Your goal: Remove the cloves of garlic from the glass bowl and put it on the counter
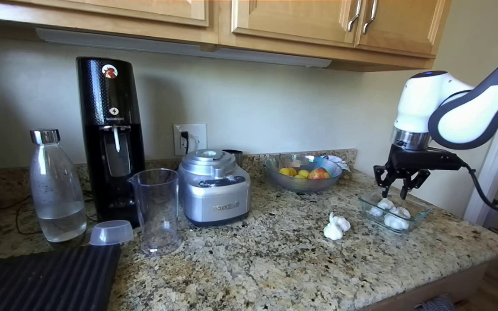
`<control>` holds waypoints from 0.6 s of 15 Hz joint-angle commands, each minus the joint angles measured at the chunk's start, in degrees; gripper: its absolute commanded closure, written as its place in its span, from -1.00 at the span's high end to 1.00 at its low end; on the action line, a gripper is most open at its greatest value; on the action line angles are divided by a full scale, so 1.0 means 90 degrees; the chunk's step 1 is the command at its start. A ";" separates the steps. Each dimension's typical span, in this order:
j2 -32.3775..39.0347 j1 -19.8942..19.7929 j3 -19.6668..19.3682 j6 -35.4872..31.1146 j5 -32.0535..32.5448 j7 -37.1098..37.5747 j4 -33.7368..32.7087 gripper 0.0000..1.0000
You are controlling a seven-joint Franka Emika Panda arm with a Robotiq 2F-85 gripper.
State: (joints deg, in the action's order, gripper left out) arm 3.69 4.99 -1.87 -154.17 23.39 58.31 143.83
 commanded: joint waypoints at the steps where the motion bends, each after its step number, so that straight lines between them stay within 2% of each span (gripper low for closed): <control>1: 0.0182 -0.0120 -0.0055 0.0191 -0.0024 -0.0077 -0.0047 0.62; 4: 0.0351 -0.0129 -0.0163 0.0205 -0.0007 -0.0074 -0.0065 0.97; 9: 0.0520 -0.0102 -0.0355 0.0240 -0.0015 -0.0053 -0.0071 1.00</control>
State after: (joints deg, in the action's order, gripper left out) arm 8.13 4.33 -4.14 -153.77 23.36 58.31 143.43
